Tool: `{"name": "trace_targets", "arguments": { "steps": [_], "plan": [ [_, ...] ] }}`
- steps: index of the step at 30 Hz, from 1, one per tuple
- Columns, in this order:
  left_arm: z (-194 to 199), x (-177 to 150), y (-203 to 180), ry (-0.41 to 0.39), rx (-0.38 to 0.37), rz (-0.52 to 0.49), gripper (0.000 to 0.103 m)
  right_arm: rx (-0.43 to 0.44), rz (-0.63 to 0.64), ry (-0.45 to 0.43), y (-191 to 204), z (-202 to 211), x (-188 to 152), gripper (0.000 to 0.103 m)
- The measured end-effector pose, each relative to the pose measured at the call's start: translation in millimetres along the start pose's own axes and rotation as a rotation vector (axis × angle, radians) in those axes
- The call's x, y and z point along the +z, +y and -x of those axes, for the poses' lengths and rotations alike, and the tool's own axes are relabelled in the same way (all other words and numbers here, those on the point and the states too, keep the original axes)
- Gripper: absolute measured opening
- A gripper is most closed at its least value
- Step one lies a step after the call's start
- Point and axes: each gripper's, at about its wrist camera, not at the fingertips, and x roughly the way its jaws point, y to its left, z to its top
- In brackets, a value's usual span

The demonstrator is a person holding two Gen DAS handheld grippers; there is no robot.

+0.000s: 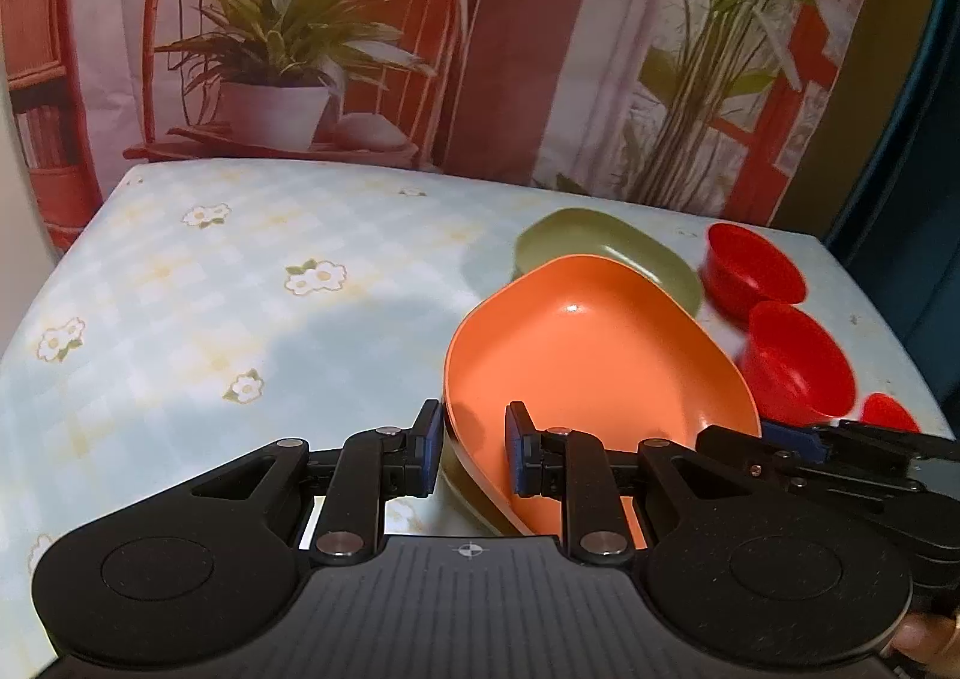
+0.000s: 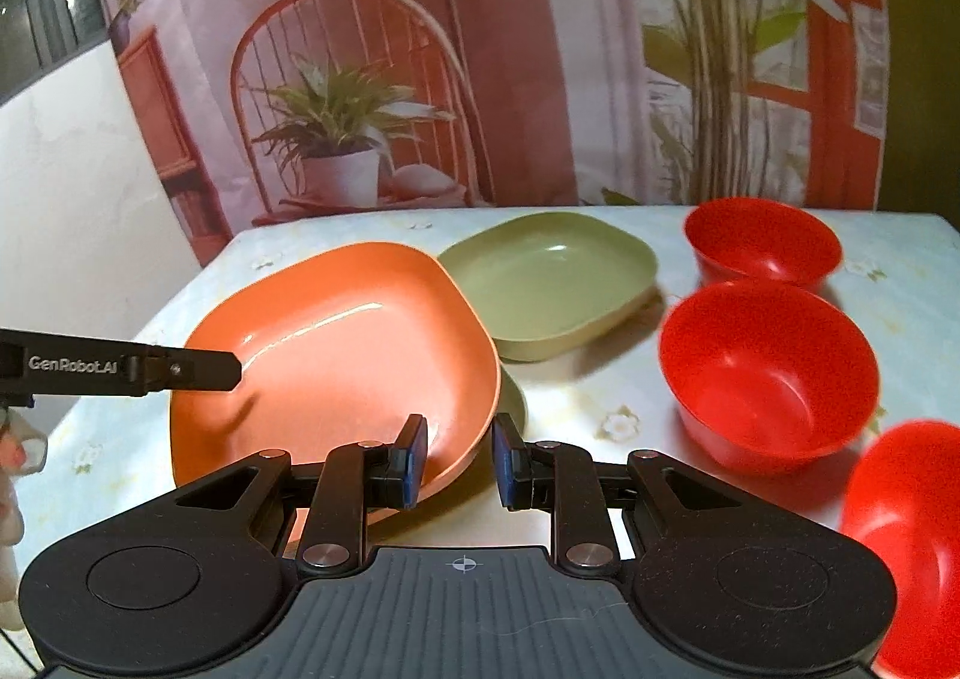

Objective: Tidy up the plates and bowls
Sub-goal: 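Carry the orange plate with the left gripper onto the large green plate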

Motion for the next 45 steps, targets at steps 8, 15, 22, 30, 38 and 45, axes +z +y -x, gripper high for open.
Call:
{"name": "trace_targets", "arguments": {
  "steps": [8, 15, 22, 30, 38, 45],
  "plan": [
    [-12.5, -2.9, -4.7, 0.023, 0.022, -0.045, 0.023, -0.040, 0.077, 0.005, 7.2, -12.0, -2.5, 0.022],
    [-19.7, -7.6, -5.1, 0.038, 0.032, -0.038, 0.023, -0.062, 0.115, 0.001, 5.8, -15.2, -6.7, 0.022],
    [-20.5, -9.1, -4.8, 0.037, 0.050, -0.038, 0.024, -0.073, 0.135, 0.000, 7.5, -14.4, -6.9, 0.024],
    [-15.4, -10.9, -2.6, 0.019, 0.069, -0.028, 0.024, -0.095, 0.176, -0.031, 12.7, -9.1, -7.0, 0.029],
    [-15.0, -11.8, -4.6, 0.018, 0.070, -0.021, 0.024, -0.089, 0.179, -0.099, 7.6, 3.8, 0.3, 0.011],
    [-17.5, -12.1, -3.5, 0.025, 0.060, -0.022, 0.024, -0.075, 0.134, -0.033, -2.6, -9.9, -5.1, 0.007]
  ]
}}
